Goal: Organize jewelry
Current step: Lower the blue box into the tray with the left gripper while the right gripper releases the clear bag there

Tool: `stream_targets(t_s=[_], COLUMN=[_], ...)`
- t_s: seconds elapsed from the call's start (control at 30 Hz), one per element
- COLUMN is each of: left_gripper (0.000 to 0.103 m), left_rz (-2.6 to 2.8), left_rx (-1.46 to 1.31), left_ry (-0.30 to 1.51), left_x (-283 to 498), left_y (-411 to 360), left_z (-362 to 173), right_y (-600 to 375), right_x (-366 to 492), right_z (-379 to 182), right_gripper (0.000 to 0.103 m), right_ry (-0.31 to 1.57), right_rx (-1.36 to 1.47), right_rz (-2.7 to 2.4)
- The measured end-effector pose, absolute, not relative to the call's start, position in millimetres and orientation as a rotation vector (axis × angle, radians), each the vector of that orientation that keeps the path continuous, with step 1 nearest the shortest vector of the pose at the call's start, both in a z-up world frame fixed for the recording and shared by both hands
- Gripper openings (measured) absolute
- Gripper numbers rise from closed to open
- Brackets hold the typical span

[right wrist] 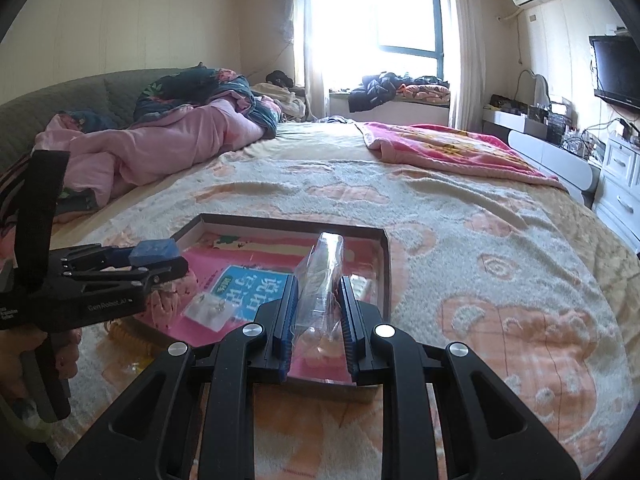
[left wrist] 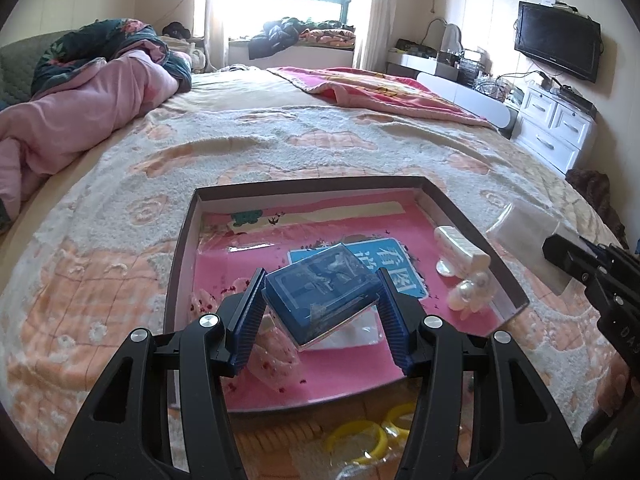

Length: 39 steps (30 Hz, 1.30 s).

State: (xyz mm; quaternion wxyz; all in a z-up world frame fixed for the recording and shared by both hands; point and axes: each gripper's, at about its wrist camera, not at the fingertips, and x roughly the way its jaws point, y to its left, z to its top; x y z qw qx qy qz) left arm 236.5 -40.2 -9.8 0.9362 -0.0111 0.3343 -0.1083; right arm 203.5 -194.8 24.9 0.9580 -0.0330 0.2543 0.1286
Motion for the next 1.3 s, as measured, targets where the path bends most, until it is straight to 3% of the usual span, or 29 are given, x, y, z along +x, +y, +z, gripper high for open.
stream_targets(t_s=[1.3], left_gripper=[0.045], left_rz=[-0.190], left_rx=[-0.027], left_ry=[0.779], left_x=[271], left_y=[-29], left_z=[-51], right_y=[-146], right_x=[269], right_z=[-28], right_gripper=[0.020], right_ry=[0.654], right_rx=[-0.181], right_rz=[0.320])
